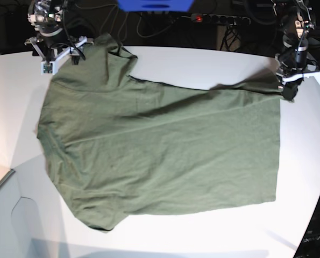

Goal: Layout the t-shirt on the table in an organized manner, then fold the t-shirt properly
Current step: 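Pull the shoulder with the right gripper away from the left gripper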

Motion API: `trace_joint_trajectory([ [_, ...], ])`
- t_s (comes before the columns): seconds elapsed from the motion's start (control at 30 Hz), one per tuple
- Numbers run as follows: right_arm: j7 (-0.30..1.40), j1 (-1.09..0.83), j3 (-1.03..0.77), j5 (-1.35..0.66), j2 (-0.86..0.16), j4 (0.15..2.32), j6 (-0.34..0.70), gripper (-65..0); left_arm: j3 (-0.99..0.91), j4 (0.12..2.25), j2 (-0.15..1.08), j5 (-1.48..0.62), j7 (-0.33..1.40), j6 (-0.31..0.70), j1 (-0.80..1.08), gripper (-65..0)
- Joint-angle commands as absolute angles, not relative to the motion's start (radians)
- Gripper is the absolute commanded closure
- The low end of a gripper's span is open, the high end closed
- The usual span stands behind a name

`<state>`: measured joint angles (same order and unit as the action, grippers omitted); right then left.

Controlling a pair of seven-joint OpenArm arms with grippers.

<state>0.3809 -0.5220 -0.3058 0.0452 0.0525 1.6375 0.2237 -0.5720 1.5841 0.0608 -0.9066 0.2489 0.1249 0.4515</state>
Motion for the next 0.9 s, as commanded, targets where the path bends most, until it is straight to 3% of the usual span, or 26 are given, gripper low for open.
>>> trace_joint_trajectory([
  [0.0, 0.363, -0.527, -0.309, 0.041, 0.048, 1.644, 0.223, -41.8, -0.576, 1.603, 0.07, -0.915, 0.226, 0.139, 0.452, -0.1],
  [0.37, 0.36, -0.513, -0.243, 0.041, 0.05, 1.55, 0.223, -40.2, -0.579, 1.603, 0.076, -0.915, 0.226, 0.139, 0.452, -0.1],
  [0.47, 0.358, -0.513, -0.229, 0.041, 0.047, 1.538, 0.223, -31.2, -0.579, 1.603, 0.077, -0.915, 0.226, 0.139, 0.452, -0.1],
  [0.63, 0.358, -0.499, -0.236, 0.041, 0.044, 1.538, 0.223, -0.2, -0.579, 1.603, 0.077, -0.915, 0.226, 0.139, 0.455, -0.1],
  [0.77, 0.355, -0.503, -0.257, 0.041, 0.035, 1.564, 0.229, 0.0, -0.579, 1.607, 0.077, -0.921, 0.228, 0.139, 0.46, -0.1],
  [0.87, 0.358, -0.521, -0.317, 0.041, 0.035, 1.62, 0.317, 0.0, -0.581, 1.65, 0.073, -0.921, 0.231, 0.139, 0.47, -0.1],
])
